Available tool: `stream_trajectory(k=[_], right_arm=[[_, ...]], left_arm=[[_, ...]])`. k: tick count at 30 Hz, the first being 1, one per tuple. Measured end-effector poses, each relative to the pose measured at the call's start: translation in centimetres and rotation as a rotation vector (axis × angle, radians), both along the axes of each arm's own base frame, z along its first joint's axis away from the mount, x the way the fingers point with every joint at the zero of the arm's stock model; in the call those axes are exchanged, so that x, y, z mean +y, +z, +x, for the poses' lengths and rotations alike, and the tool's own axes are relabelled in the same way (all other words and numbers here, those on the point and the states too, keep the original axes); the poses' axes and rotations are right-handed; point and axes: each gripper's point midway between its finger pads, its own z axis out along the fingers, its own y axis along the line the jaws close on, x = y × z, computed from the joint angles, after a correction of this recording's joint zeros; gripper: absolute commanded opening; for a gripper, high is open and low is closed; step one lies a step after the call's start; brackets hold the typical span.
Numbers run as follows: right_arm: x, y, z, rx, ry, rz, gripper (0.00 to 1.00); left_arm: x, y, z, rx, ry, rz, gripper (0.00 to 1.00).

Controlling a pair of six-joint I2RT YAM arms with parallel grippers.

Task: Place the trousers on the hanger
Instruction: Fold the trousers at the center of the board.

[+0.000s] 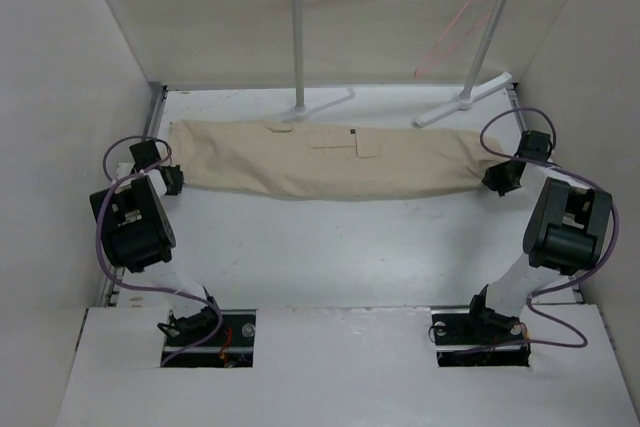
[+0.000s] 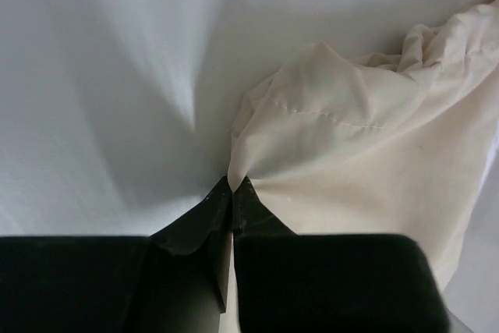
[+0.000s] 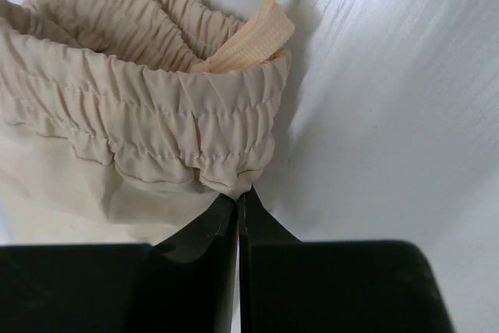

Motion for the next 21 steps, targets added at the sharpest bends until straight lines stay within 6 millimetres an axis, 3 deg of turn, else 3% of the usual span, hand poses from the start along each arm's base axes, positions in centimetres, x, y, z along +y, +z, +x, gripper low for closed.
stream_trajectory(k=[4,10,14,18,19,21], right_arm=[[-0.6,2.1,-0.1,-0.043,-0.030,-0.038,0.06],[-0.8,5.8,-2.1,-0.137,-0.082,-0.064,0.04],[-0.4,5.4,-5.2,-0.131,-0.129,-0.047,0.01],[0.1,3.8,-9.2,-0.091,-0.189,-0.036,0.00],[0.2,3.4,-10.1,-0.082,-0.202,-0.037,0.02],[0.4,3.2,-11.7,-0.079,-0.217,-0.043,0.20]], left_arm=[[1.0,0.5,-2.6,0.082,0.046,0.031,0.00],[2.0,4.4,-6.7,0.110,0.094,0.098,0.00],[2.4,5.4,-10.5,0.160,0.123,0.142,0.00],[1.9,4.2,-14.8,0.300,0.148,0.190,0.01],[1.8,4.0,-15.6,0.331,0.148,0.198,0.03],[2.0,3.6,-17.2,0.383,0.158,0.212,0.11]])
